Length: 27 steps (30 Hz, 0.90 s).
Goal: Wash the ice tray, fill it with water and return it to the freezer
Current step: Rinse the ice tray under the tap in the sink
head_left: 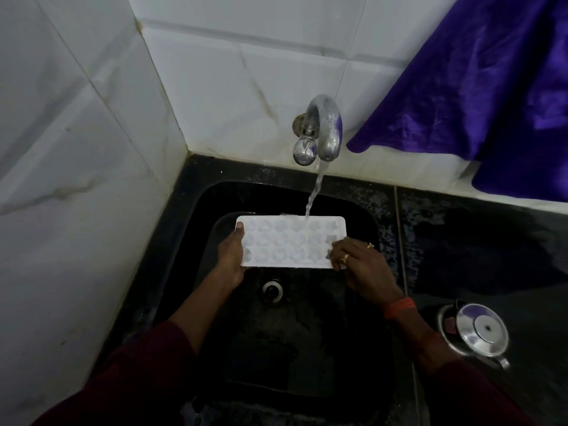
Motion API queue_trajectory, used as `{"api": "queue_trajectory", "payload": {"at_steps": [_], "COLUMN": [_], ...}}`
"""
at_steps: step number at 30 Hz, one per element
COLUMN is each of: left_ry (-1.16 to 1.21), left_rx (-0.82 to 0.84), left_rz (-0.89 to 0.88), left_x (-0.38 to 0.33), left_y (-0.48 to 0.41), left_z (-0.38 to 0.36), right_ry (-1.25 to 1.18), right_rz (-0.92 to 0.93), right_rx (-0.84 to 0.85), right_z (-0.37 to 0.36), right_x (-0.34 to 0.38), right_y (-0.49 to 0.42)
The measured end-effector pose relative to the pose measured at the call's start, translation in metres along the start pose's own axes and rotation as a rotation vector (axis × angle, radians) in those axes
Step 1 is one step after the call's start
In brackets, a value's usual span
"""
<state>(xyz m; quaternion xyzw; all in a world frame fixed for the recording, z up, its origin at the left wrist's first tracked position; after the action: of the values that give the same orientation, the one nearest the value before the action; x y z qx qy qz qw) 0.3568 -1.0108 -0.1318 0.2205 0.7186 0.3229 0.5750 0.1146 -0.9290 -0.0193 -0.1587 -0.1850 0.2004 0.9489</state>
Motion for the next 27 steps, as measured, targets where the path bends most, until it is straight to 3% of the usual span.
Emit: {"api": "queue_trajectory", "payload": {"at_steps": [4,7,11,16,21,27], "left_ry": [0.042,0.069,0.062,0.038,0.043,0.066], "left_rx": [-0.030,-0.043,-0.040,-0.045,-0.045,0.003], "left_rz": [-0.046,-0.079,-0.122,-0.170,-0.165,-0.150], "left_x": [-0.002,-0.006,-0.015,-0.016,-0.007,0.003], "left_y": [0.000,-0.004,-0.001,-0.003,-0.008,-0.006], "left_z": [0.001,0.004,0.003,0.002,-0.004,-0.023], "right_ry": [-0.086,-0.139,-0.215,-0.476,-0.885,-0.899], "right_rz": [0.026,-0.048,-0.243,-0.588,-0.896,-0.920], "right_rx": [0.060,0.004,-0.159,-0.294,-0.184,-0.052], "right_z": [0.001,0.015,0.037,0.041,0.008,-0.008], "right_x": [-0.005,-0.010,-0.028,-0.059,-0.085,-0.085], "right_y": [-0.001,-0.008,-0.036,-0.087,-0.129,-0.160]}}
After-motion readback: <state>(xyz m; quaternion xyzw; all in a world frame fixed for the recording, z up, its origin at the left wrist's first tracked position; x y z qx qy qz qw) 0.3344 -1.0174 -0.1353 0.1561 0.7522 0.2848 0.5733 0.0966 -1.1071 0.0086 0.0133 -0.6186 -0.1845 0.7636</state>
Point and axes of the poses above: each hand's wrist, its own y-axis away from the middle knuckle, its own z-axis out of the back of the hand, x = y × z, the point moved 8 cm from there along -y, towards the middle knuckle, and after that the axes turned 1 degree about -z, right-handed, at the moved point
